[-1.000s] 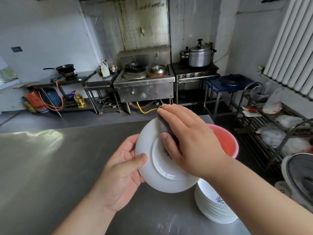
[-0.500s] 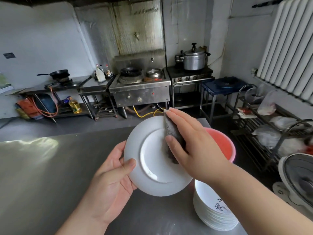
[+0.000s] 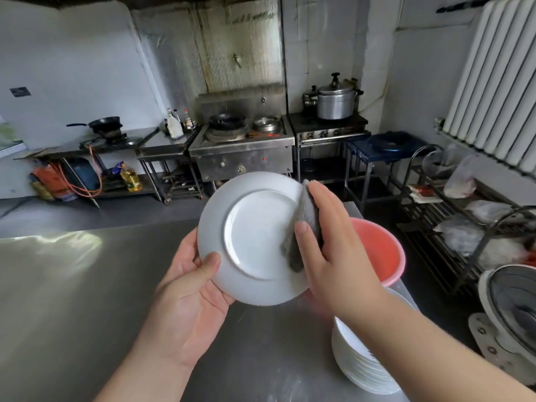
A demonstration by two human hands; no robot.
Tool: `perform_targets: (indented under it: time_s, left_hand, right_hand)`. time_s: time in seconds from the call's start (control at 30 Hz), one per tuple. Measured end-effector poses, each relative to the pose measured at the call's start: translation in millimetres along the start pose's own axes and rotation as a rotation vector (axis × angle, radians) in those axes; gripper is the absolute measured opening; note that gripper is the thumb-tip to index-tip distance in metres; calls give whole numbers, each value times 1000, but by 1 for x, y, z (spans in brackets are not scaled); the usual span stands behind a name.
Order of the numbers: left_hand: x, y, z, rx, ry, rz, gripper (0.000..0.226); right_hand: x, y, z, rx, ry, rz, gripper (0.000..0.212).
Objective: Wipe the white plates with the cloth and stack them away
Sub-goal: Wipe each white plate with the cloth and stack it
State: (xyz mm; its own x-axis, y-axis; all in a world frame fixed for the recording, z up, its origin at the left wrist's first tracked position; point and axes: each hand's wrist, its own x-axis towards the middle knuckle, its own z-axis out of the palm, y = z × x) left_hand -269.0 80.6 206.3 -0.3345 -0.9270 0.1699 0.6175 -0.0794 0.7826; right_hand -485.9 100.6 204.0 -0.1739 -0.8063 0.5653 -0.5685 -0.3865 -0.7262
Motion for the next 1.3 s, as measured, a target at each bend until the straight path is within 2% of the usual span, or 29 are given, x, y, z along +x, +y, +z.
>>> perform_targets:
  time_s: [0.17,0.27,0.37,0.43,0.63,0.73,0.83,0.9,0.93,1.03,1.13,1.3]
  left_hand:
    - [4,-12,6,-68,85,-16,54]
    - [0,-19,7,-98,113,-41,55]
    - [1,-13,11,-108,83,-3,58]
    - [4,-11,16,-122,76,12,56]
    - [-5,-29,23,-135,83,-60,58]
    - [-6,-19,13,-138,31,-182,64]
    - [3,-3,3,-20,16,-308,45]
    - [6,-3,0,23,50,-327,47]
    - [6,-5,-1,11,60,-308,48]
    - [4,-14,-1,-50,85,-238,48]
    - [-2,-26,3,-111,103,-253,48]
    - [-5,-32,5,-141,91,-184,48]
  right_hand:
    - [-64,-13,44,109,118,90,82]
    - [-37,-13,31,80,153,129,72]
    - [3,-12,9,23,81,82,56]
    - [7,-13,8,20,85,86,57]
    - [-46,-17,35,174,279,204,68]
    - [-17,-7,9,163,197,177,59]
    - [20,-8,-13,110,-65,74,54]
    - [28,-8,-13,69,-187,31,52]
    - [25,-7,-7,54,-184,18,53]
    - [-21,-2,23,53,-15,59,61]
    - [-69,-6,54,48,7,122,77]
    - [-14,7,33,10,10,89,56]
